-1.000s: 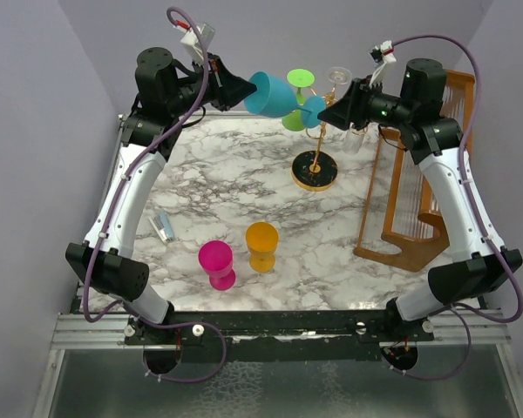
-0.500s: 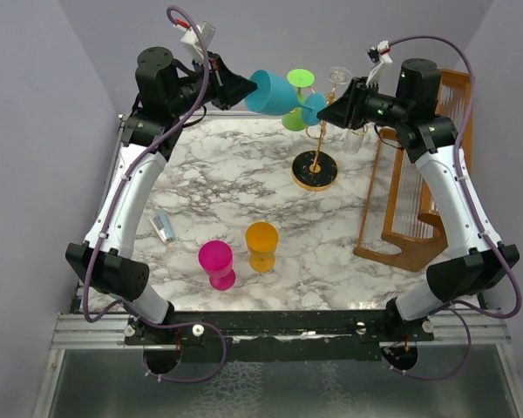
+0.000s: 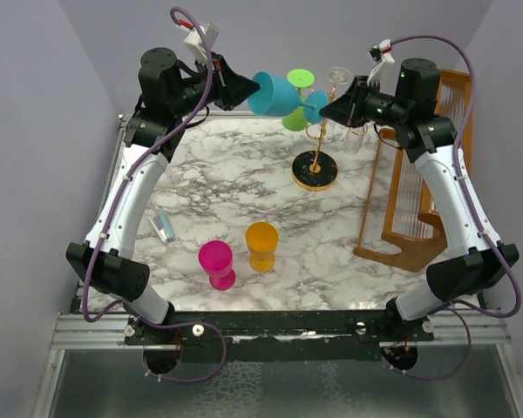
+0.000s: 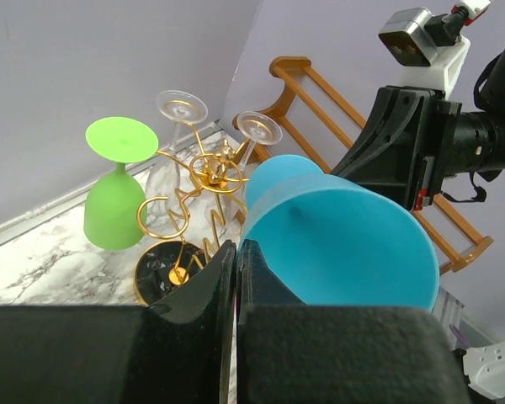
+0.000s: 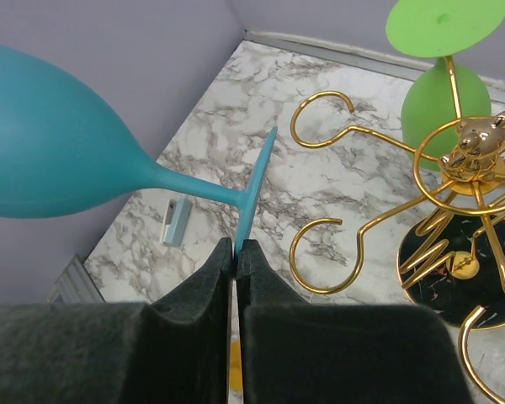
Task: Place the wine glass upside down on the wine glass rack
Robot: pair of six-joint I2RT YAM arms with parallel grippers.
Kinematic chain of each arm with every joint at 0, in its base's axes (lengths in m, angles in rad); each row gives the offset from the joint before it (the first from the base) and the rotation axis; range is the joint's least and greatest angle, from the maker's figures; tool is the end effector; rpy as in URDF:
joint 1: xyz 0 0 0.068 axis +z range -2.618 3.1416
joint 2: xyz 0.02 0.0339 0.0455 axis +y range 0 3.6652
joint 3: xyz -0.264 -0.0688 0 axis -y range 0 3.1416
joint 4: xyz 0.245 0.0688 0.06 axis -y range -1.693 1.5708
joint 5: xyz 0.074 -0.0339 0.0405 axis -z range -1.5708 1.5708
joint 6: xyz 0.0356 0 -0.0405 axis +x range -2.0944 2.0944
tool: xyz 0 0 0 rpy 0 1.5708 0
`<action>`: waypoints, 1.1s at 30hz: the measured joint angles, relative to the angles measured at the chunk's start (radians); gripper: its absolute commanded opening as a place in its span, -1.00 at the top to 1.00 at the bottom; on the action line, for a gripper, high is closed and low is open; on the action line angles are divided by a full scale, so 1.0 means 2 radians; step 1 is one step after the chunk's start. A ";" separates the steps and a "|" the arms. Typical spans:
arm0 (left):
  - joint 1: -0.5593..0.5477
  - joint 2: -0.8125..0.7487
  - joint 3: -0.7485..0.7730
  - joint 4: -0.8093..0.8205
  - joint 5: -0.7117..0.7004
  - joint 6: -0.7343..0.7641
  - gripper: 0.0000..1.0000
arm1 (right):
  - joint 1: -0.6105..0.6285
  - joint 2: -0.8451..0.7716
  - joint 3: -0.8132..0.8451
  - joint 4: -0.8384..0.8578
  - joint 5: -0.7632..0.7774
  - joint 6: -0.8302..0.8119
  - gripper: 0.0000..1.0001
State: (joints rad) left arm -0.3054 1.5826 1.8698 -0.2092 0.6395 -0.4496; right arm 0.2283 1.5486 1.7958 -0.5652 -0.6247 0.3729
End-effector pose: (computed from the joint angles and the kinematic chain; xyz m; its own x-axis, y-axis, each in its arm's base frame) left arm 0.3211 -0.1235 0.5124 -0.2845 -0.2759 -0.9181 0.7606 0.5179 -0.3914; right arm 0.3213 0.0960 0.4634 -0.5476 0.1761 -0.8180 -0.5639 0.6445 0.5163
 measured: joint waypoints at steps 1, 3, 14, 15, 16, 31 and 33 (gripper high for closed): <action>0.000 0.000 0.000 0.000 0.000 0.001 0.80 | 0.000 0.000 0.000 0.001 0.005 0.000 0.98; 0.000 0.000 -0.001 0.001 0.002 0.002 0.64 | 0.001 0.001 0.000 0.003 0.014 0.000 0.98; 0.003 -0.003 -0.043 0.010 0.041 -0.013 0.10 | 0.001 -0.003 -0.001 0.011 0.074 -0.046 0.98; 0.004 -0.004 -0.044 0.006 0.043 -0.010 0.07 | 0.001 -0.005 -0.001 0.011 0.079 -0.051 0.98; 0.006 -0.006 -0.045 0.001 0.044 -0.005 0.03 | 0.001 -0.008 -0.001 0.011 0.086 -0.060 0.98; 0.046 -0.063 -0.047 -0.153 0.046 0.183 -0.67 | 0.001 -0.070 -0.004 0.000 0.143 -0.240 0.98; 0.050 -0.065 -0.047 -0.169 0.042 0.202 -0.68 | 0.001 -0.079 -0.002 -0.017 0.142 -0.290 0.98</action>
State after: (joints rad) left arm -0.2050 1.4532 1.7748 -0.5472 0.7242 -0.0456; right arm 0.2306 1.3914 1.7927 -0.5983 -0.3408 -0.2066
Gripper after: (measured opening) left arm 0.825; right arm 0.018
